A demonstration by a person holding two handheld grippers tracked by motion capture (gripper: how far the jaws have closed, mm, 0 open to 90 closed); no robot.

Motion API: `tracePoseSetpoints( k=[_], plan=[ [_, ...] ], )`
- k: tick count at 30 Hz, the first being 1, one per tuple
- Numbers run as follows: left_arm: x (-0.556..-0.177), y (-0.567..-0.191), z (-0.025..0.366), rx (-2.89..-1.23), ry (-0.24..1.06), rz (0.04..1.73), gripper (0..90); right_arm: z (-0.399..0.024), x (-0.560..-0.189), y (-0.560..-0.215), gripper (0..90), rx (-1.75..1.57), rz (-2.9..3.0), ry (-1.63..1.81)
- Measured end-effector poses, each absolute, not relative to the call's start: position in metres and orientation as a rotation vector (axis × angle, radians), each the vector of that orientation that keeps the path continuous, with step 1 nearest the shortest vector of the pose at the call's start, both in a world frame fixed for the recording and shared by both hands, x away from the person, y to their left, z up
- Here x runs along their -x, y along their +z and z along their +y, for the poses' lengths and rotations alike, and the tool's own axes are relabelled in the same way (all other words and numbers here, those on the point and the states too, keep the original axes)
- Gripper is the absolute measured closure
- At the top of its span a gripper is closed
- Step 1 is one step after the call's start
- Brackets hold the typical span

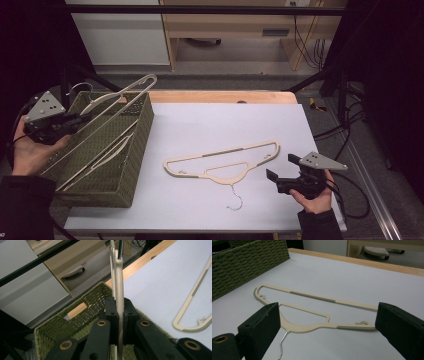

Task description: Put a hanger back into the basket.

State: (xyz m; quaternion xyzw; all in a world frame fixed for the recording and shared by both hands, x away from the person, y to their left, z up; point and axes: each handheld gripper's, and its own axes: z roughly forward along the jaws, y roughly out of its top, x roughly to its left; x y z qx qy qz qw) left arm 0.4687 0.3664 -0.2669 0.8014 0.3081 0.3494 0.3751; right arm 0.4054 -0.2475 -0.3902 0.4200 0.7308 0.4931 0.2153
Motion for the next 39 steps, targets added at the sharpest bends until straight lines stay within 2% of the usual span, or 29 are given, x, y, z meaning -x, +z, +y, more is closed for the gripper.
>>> tracePoseSetpoints(
  k=[12, 23, 28, 34, 39],
  plan=[
    [-0.466, -0.298, 0.393, -2.115, 0.914, 0.84, 85.7, -0.246, -0.406, -0.392, 7.2, -1.162, 2.045, 1.356],
    [-0.474, -0.333, 0.387, -2.229, 0.949, 0.853, 85.6, -0.244, -0.407, -0.394, 7.5, -1.155, 2.058, 1.347],
    [-0.477, -0.359, 0.386, -2.211, 0.962, 0.884, 85.7, -0.242, -0.407, -0.394, 7.6, -1.163, 2.058, 1.352],
    [-0.481, -0.385, 0.387, -2.22, 0.913, 0.924, 85.6, -0.241, -0.408, -0.395, 7.6, -1.161, 2.065, 1.341],
    [-0.483, -0.39, 0.389, -2.296, 0.821, 0.939, 84.3, -0.241, -0.408, -0.396, 7.8, -1.158, 2.068, 1.34]
  ],
)
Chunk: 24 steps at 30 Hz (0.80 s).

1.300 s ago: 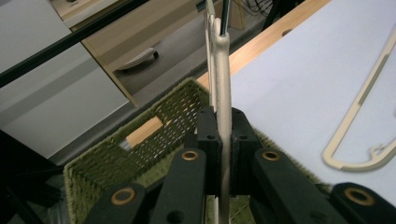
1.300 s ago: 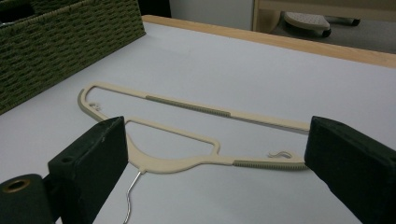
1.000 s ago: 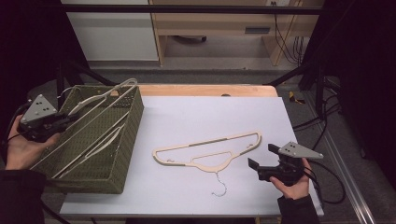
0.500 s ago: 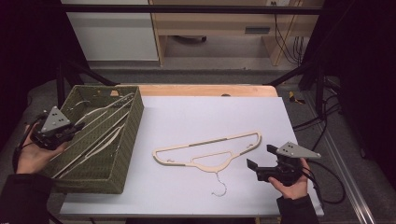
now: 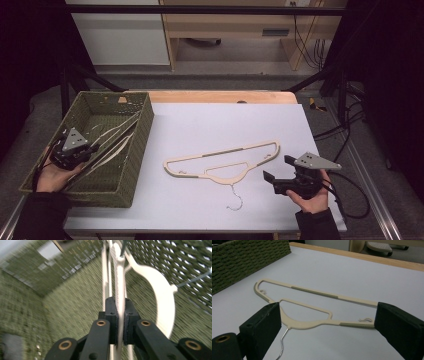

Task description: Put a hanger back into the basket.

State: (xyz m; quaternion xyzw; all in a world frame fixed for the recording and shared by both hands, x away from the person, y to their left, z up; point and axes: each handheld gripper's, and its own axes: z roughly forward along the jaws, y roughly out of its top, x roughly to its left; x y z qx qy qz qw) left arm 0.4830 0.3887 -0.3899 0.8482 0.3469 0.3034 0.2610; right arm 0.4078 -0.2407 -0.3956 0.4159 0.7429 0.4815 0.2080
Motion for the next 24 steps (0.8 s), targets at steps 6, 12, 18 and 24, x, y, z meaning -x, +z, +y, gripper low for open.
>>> tracePoseSetpoints(
  k=[6, 12, 18, 24],
  plan=[
    [-0.485, -0.394, 0.38, -2.313, 0.684, 0.957, 79.9, -0.239, -0.408, -0.397, 8.2, -1.152, 2.075, 1.337],
    [-0.487, -0.399, 0.376, -2.321, 0.625, 0.981, 66.0, -0.238, -0.408, -0.398, 8.6, -1.155, 2.078, 1.337],
    [-0.485, -0.393, 0.379, -2.297, 0.628, 1.001, 50.5, -0.236, -0.408, -0.399, 8.7, -1.16, 2.084, 1.334],
    [-0.482, -0.389, 0.378, -2.297, 0.632, 0.979, 43.0, -0.236, -0.408, -0.399, 9.0, -1.157, 2.083, 1.338]
  ],
)
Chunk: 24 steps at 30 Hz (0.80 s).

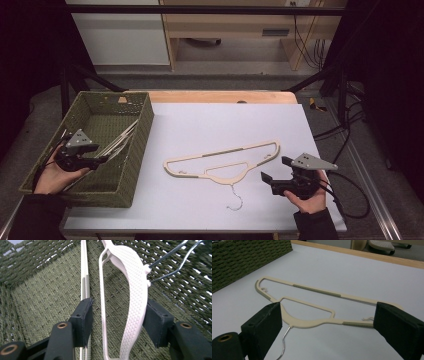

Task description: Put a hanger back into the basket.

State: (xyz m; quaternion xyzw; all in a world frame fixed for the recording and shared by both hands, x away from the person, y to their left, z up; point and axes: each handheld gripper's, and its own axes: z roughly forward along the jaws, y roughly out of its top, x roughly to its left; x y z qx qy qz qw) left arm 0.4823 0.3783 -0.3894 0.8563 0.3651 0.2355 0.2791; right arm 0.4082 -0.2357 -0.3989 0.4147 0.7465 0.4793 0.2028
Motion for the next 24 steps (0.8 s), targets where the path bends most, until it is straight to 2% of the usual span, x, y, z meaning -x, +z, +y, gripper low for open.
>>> tracePoseSetpoints(
  k=[14, 24],
  plan=[
    [-0.464, -0.358, 0.371, -2.216, 0.689, 0.896, 28.1, -0.235, -0.408, -0.399, 9.5, -1.156, 2.083, 1.34],
    [-0.444, -0.326, 0.339, -1.986, 0.746, 0.855, 14.1, -0.236, -0.406, -0.398, 9.5, -1.15, 2.07, 1.356]
  ],
)
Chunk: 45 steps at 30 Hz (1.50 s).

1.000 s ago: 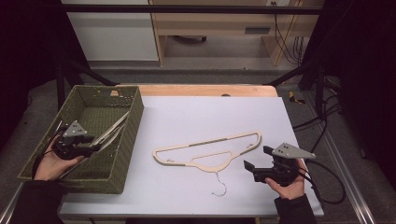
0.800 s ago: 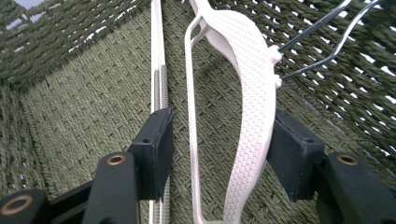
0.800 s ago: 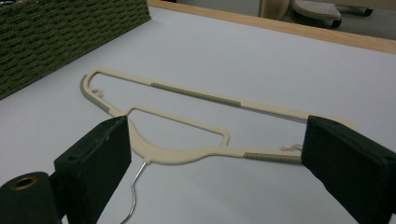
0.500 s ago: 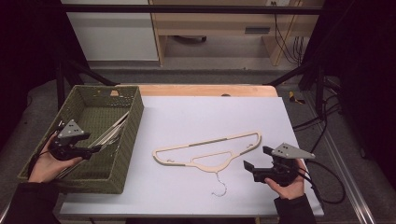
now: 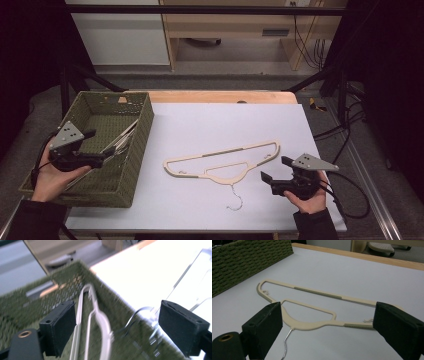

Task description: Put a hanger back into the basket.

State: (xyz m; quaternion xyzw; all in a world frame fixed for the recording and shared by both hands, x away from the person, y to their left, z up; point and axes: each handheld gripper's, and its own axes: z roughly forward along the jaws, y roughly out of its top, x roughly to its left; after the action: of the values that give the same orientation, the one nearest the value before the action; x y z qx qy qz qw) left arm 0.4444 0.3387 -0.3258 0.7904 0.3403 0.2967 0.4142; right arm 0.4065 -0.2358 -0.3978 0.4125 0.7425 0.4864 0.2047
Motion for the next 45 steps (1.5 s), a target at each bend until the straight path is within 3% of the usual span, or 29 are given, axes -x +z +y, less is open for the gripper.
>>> tracePoseSetpoints(
  k=[9, 23, 33, 45],
  plan=[
    [-0.431, -0.315, 0.286, -1.84, 0.682, 0.78, 10.0, -0.228, -0.408, -0.402, 10.9, -1.17, 2.083, 1.348],
    [-0.427, -0.374, 0.203, -1.884, 0.514, 0.692, 8.8, -0.209, -0.408, -0.41, 14.3, -1.19, 2.137, 1.308],
    [-0.424, -0.409, 0.191, -1.929, 0.457, 0.717, 8.0, -0.187, -0.409, -0.422, 17.0, -1.193, 2.215, 1.273],
    [-0.424, -0.423, 0.197, -1.933, 0.429, 0.761, 8.2, -0.156, -0.41, -0.451, 30.1, -1.285, 2.314, 1.125]
  ],
)
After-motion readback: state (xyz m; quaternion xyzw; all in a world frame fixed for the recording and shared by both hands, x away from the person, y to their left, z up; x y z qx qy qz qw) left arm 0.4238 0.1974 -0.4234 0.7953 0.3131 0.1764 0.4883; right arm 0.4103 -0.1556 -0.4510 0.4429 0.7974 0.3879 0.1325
